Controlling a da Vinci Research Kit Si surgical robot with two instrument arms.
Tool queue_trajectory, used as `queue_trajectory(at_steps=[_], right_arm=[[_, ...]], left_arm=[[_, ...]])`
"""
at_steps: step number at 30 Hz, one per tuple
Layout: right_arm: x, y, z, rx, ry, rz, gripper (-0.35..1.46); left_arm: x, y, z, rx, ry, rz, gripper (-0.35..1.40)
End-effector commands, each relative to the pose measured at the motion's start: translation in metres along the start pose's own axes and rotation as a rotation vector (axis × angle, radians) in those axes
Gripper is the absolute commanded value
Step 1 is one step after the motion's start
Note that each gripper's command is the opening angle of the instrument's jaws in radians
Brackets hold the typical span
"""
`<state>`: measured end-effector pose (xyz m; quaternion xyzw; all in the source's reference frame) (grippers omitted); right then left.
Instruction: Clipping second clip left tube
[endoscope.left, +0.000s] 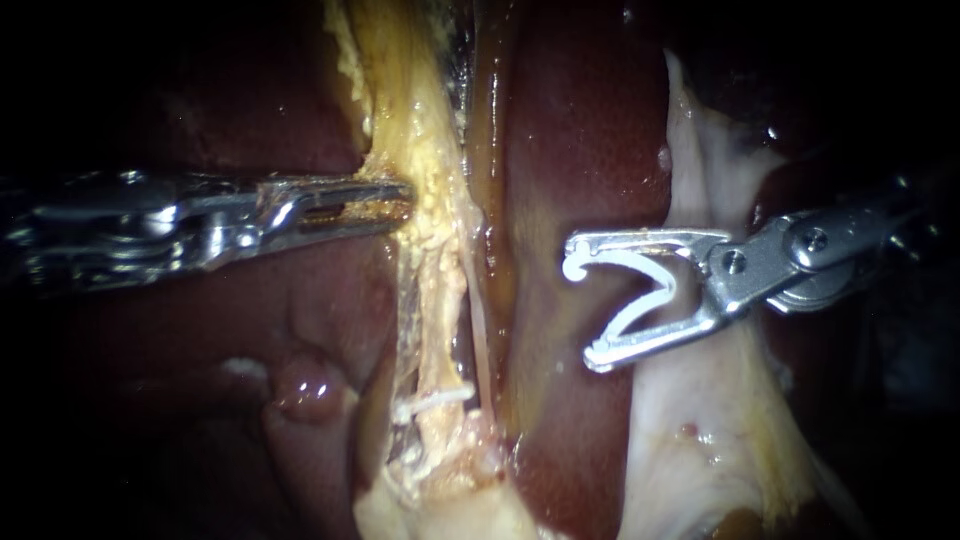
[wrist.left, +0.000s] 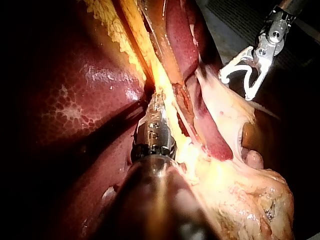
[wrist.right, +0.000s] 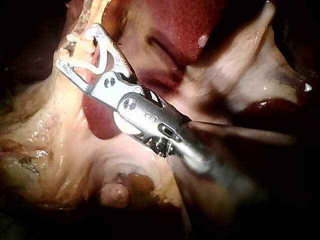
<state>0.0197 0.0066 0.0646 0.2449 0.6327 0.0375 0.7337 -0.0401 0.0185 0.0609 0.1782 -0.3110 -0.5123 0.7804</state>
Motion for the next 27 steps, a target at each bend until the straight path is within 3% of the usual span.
queue_trajectory(at_steps=[1, 6, 11, 18, 22, 27], right_arm=[[0.0, 0.0, 0.0, 0.0, 0.0, 0.0, 0.58], [0.0, 0.0, 0.0001, 0.0, 0.0, 0.0, 0.58], [-0.0001, -0.0001, 0.0006, -0.002, 0.002, -0.002, 0.59], [-0.0002, -0.0005, 0.0022, 0.017, -0.011, 0.076, 0.59], [-0.0003, -0.0007, 0.0037, 0.04, -0.033, 0.15, 0.6], [-0.0008, -0.0006, 0.0059, 0.06, -0.044, 0.215, 0.6]], left_arm=[[0.0, 0.0, 0.0, 0.0, 0.0, 0.0, -0.35], [0.0001, 0.0001, -0.0005, 0.003, -0.001, 0.001, -0.35], [0.0, 0.0001, -0.0032, 0.019, -0.008, 0.005, -0.35], [-0.0006, -0.0002, -0.0089, 0.02, -0.047, 0.0, -0.35], [-0.0008, -0.0004, -0.0105, 0.022, -0.063, -0.005, -0.35], [-0.001, -0.0007, -0.011, 0.027, -0.076, 0.002, -0.35]])
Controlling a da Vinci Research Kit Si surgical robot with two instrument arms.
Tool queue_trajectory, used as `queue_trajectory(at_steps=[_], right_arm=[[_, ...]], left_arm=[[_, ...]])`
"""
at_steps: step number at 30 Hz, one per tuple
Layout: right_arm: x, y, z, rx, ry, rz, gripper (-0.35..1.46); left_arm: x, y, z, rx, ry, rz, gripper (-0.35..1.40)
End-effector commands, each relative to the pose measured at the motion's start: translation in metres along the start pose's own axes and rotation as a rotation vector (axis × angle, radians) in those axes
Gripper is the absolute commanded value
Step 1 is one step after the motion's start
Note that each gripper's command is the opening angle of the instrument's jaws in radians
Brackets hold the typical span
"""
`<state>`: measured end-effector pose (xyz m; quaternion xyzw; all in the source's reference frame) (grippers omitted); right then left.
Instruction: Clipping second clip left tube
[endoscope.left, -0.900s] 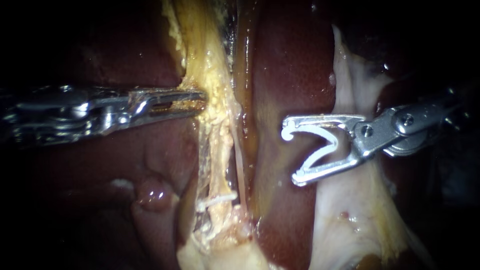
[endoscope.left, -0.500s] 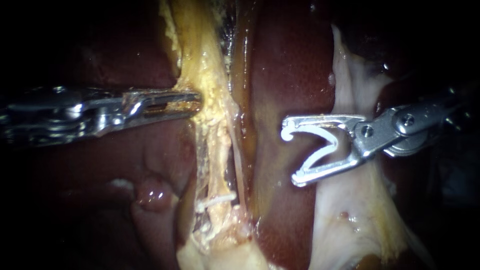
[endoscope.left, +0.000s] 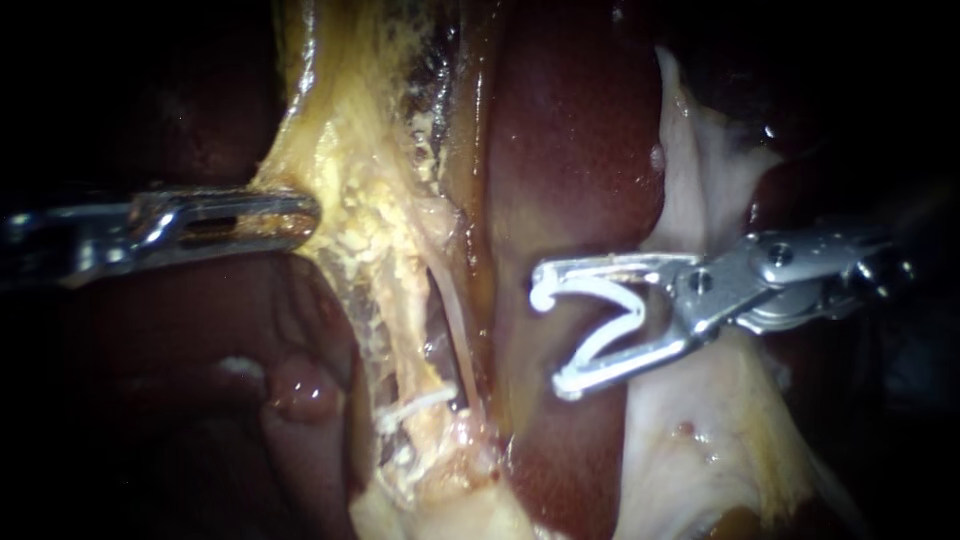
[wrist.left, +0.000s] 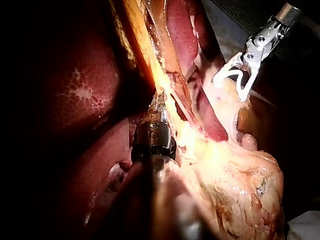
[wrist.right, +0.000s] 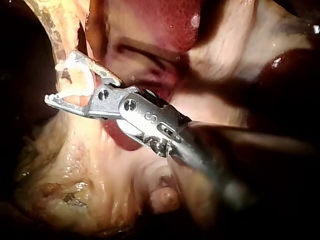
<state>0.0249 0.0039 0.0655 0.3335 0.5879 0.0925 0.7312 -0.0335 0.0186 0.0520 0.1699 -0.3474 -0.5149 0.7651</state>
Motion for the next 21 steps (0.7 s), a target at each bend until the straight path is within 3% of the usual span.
queue_trajectory(at_steps=[1, 13, 21], right_arm=[[-0.0001, 0.0001, 0.0005, 0.006, -0.01, 0.014, 0.6], [-0.003, 0.0036, 0.0043, -0.006, -0.06, 0.103, 0.6], [-0.0054, 0.0055, 0.0063, 0.007, -0.069, 0.148, 0.6]], left_arm=[[0.0, -0.0001, 0.0, -0.002, 0.0, 0.004, -0.35], [-0.0006, -0.0011, -0.0007, 0.001, -0.013, 0.001, -0.35], [-0.0009, -0.0018, -0.0012, 0.002, -0.021, 0.008, -0.35]])
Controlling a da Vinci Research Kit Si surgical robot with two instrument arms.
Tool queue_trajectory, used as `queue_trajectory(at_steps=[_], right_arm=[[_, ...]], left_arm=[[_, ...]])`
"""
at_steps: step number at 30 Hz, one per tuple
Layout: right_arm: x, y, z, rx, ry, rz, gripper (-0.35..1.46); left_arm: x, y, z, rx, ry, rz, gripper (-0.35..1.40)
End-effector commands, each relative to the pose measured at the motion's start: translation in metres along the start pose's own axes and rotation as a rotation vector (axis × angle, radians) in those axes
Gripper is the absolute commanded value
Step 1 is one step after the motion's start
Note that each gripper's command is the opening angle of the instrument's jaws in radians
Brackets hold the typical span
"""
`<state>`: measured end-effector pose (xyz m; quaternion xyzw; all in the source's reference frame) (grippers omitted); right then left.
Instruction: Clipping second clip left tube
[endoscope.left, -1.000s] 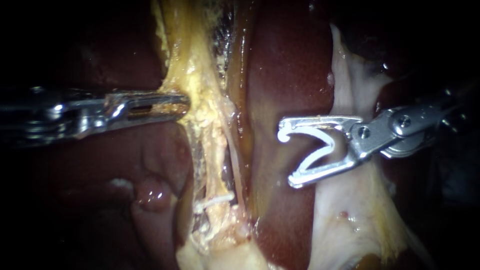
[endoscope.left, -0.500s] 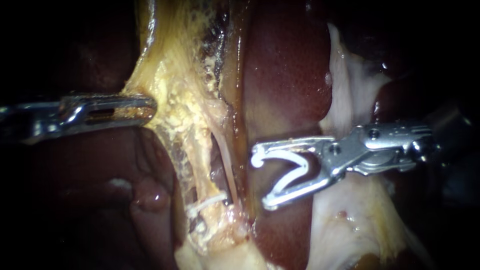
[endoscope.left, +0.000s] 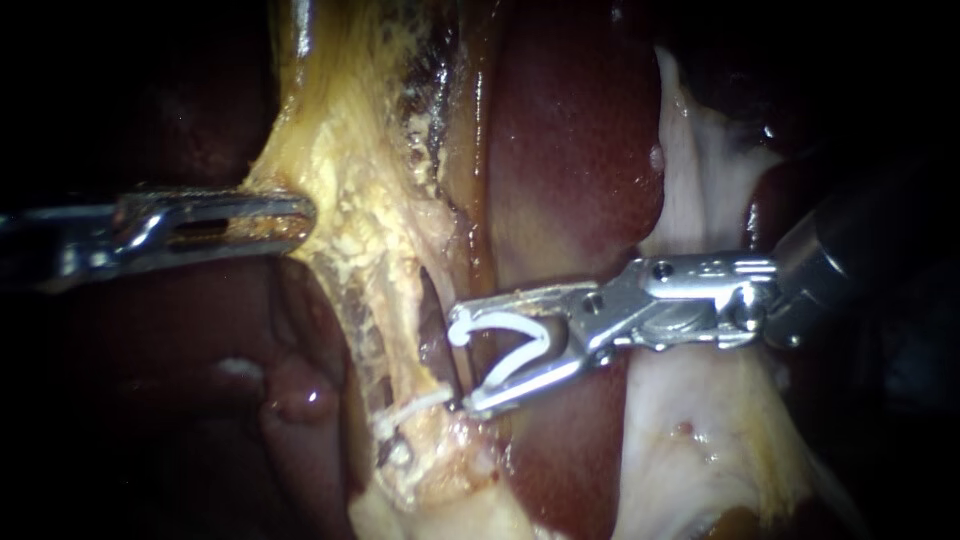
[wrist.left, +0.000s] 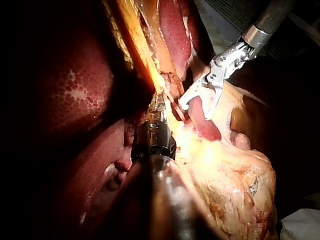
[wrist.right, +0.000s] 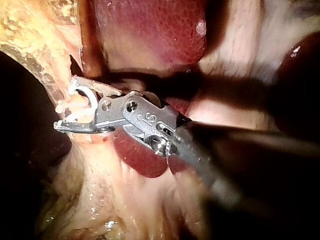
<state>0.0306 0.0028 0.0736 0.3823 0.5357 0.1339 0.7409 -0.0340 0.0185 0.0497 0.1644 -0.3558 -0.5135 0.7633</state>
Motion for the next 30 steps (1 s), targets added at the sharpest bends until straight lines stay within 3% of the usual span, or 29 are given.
queue_trajectory(at_steps=[1, 10, 19, 25, 30], right_arm=[[-0.0002, 0.0002, 0.0002, 0.001, -0.001, 0.001, 0.6], [-0.0013, 0.0018, 0.002, 0.005, -0.004, 0.009, 0.6], [-0.0027, 0.0035, 0.0023, -0.005, -0.045, 0.007, 0.59], [-0.0031, 0.0041, 0.0035, -0.012, -0.045, 0.009, 0.59], [-0.0028, 0.0043, 0.0046, 0.018, -0.042, 0.014, 0.59]], left_arm=[[0.0, 0.0, 0.0, 0.0, -0.002, 0.001, -0.35], [0.0, -0.0003, -0.0001, -0.001, -0.003, 0.0, -0.35], [-0.0002, -0.0008, -0.0005, -0.001, -0.008, 0.003, -0.35], [-0.0003, -0.001, -0.0006, 0.0, -0.011, 0.001, -0.35], [-0.0002, -0.0011, -0.0004, -0.002, -0.012, 0.001, -0.35]])
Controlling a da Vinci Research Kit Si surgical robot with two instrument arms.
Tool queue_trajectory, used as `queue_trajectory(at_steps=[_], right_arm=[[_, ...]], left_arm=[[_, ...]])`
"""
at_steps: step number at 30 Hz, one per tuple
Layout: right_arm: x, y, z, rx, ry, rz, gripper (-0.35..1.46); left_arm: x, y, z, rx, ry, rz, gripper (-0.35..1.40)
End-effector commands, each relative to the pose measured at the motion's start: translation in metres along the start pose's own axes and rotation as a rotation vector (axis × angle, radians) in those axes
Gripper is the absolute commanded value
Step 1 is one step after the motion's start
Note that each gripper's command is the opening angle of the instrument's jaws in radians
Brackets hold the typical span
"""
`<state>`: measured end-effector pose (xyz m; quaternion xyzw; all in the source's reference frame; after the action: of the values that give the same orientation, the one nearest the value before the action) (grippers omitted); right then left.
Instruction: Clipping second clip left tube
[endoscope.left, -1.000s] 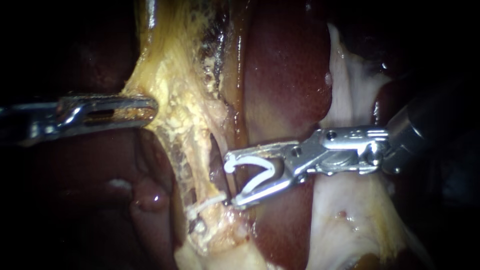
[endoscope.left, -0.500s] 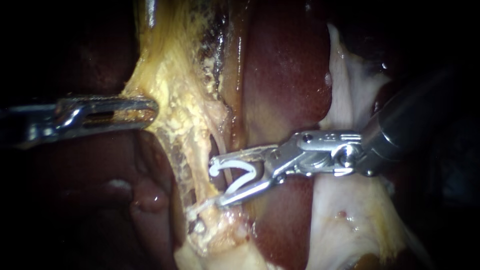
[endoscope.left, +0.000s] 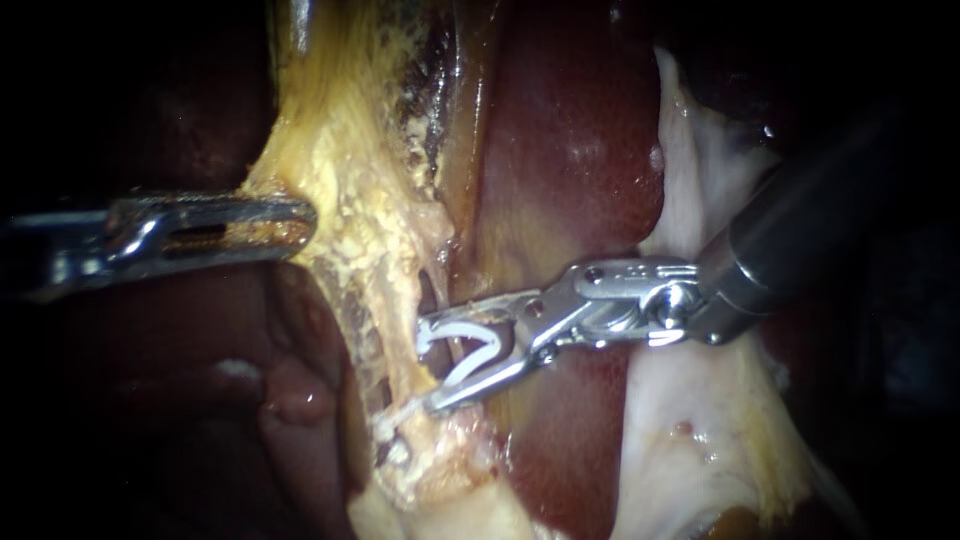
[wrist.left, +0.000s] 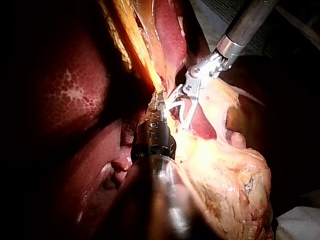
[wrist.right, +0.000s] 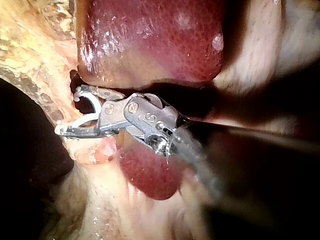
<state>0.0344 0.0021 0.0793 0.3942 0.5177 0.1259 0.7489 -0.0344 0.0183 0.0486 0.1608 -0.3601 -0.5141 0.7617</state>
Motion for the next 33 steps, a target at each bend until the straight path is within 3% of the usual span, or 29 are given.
queue_trajectory(at_steps=[1, 11, 17, 33], right_arm=[[0.0, -0.0001, 0.0002, 0.011, 0.013, 0.003, 0.59], [0.0005, -0.0011, 0.0011, 0.132, 0.076, 0.048, 0.59], [0.0008, -0.0017, 0.0023, 0.184, 0.086, 0.057, 0.58], [0.0005, -0.0017, 0.0044, 0.173, 0.063, 0.052, 0.56]], left_arm=[[0.0001, 0.0, 0.0002, -0.001, 0.0, 0.0, -0.35], [0.0001, 0.0005, 0.0005, 0.0, 0.0, 0.001, -0.35], [0.0, 0.0008, 0.0007, 0.001, 0.0, 0.001, -0.35], [0.0001, 0.0014, 0.0014, 0.0, -0.001, 0.002, -0.35]])
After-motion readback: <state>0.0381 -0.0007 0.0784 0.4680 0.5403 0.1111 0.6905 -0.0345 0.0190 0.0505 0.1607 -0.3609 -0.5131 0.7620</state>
